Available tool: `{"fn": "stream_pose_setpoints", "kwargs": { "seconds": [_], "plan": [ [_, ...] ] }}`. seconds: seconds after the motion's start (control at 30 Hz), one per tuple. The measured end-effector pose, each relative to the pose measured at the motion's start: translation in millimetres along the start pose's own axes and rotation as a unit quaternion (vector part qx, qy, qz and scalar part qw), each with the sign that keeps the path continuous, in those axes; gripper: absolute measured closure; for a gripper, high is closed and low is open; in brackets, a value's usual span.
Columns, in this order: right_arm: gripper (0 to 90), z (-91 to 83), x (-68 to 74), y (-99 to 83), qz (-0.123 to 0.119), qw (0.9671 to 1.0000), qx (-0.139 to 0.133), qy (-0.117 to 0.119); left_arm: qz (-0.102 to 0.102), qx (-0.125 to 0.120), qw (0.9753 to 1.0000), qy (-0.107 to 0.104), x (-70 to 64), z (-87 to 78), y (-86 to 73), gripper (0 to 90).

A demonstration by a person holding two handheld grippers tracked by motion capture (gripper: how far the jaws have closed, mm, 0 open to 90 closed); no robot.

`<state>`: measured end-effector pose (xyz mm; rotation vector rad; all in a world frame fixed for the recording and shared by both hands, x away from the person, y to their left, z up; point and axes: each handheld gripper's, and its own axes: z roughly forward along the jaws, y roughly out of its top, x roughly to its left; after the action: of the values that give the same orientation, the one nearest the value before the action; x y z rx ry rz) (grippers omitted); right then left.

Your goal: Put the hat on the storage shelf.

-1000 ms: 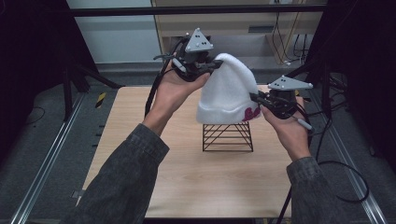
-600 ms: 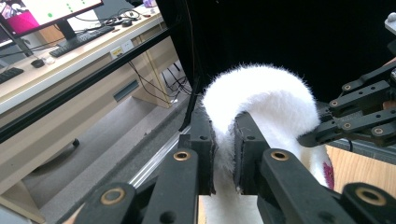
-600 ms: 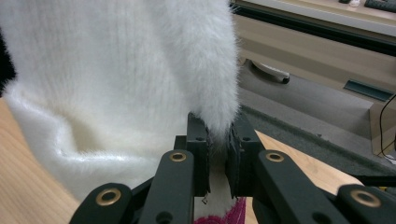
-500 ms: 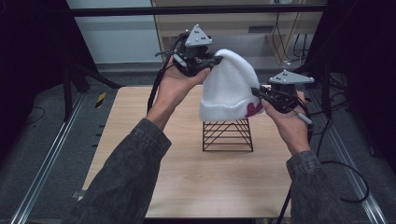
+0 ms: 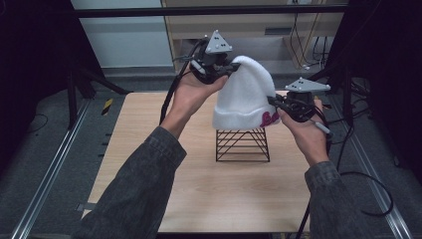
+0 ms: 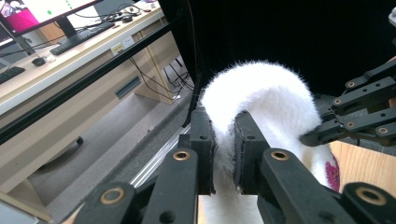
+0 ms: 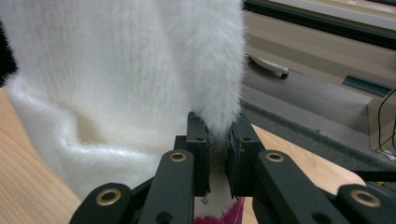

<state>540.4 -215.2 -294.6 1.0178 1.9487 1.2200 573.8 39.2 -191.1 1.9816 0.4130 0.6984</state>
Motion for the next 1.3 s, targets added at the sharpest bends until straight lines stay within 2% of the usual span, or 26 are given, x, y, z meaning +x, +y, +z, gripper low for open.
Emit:
{"fn": "stream_pose_setpoints", "kwargs": {
  "seconds": [0.23, 0.43, 0.67, 0.87, 1.3],
  "plan": [
    [81.1, -2.8, -3.5, -12.3, 0.004, 0.9999, 0.011, 0.000, 0.008, 0.013, 0.9999, -0.005, -6.7, 8.5, -5.2, 80.7],
    [81.1, -1.8, -1.4, -28.4, 0.002, 0.9996, 0.027, 0.006, 0.006, 0.027, 0.9995, -0.018, -12.2, 16.2, -16.6, 80.7],
    [81.3, -1.3, -1.4, -42.0, 0.002, 0.9992, 0.040, 0.009, 0.001, 0.030, 0.9992, -0.025, -19.2, 20.0, -27.5, 80.6],
    [81.3, 0.5, 0.4, -50.4, 0.002, 0.9987, 0.050, 0.012, 0.001, 0.037, 0.9988, -0.032, -22.4, 23.9, -35.4, 80.6],
    [81.3, 1.4, 0.8, -59.8, 0.001, 0.9980, 0.060, 0.020, 0.005, 0.047, 0.9980, -0.041, -25.9, 27.3, -40.7, 80.5]
  ]
}}
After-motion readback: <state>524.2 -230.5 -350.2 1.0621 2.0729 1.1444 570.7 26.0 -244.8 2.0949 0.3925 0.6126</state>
